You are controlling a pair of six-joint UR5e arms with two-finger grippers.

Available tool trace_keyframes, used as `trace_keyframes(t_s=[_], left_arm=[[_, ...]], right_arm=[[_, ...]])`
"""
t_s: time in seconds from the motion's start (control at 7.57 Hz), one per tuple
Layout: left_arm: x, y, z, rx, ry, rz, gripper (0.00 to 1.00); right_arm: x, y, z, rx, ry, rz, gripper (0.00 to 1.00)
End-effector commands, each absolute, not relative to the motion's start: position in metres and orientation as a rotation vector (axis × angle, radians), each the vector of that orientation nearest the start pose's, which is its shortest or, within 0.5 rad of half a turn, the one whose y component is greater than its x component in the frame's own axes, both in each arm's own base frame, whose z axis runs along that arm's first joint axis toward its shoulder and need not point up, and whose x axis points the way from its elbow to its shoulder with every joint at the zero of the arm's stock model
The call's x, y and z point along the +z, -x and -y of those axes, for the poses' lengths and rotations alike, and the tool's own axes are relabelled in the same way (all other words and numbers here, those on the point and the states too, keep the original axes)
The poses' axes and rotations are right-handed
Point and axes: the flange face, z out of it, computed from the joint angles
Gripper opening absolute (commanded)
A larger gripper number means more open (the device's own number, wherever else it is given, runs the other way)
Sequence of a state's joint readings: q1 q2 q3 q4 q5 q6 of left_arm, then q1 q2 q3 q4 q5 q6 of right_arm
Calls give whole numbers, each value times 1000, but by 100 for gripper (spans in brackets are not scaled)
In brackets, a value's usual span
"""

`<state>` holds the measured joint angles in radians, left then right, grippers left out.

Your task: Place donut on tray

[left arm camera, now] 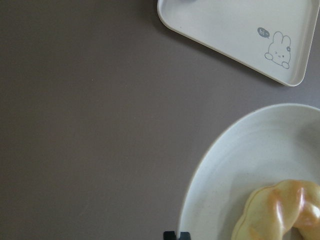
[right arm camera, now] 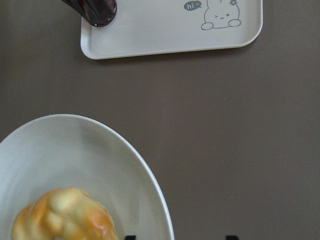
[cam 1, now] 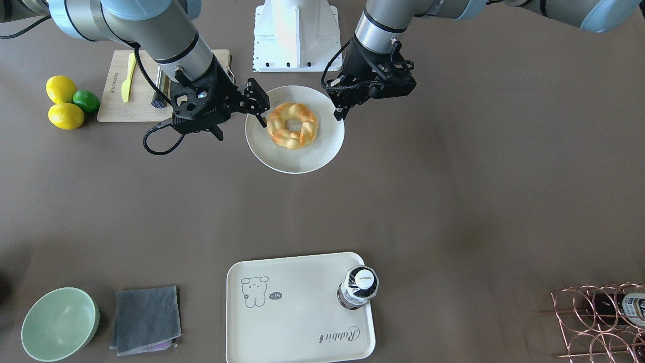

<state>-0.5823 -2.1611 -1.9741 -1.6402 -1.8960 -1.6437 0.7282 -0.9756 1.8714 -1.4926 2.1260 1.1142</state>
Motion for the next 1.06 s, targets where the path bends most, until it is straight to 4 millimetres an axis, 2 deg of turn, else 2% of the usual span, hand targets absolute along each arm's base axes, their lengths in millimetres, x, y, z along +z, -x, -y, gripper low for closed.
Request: trace_keyframes(t_s=[0.0,0.13,0.66,0.79,0.92], left_arm=[[143,-429,403,-415,19,-1107,0],[144,-429,403,-416,19,-1105,0],[144,-427,405,-419,18,-1106,0],[144,-427,405,-420,17,-1104,17],[143,-427,404,-418,18,-1105,97]], right_arm=[[174,402,466,-19,-98,1068,13],[173,402,465,-20,-100,1070,1],[172,401,464,-22,-101,1072,0],[172,400,465,-19,-104,1072,0],[172,399,467,-12,-106,1069,0]])
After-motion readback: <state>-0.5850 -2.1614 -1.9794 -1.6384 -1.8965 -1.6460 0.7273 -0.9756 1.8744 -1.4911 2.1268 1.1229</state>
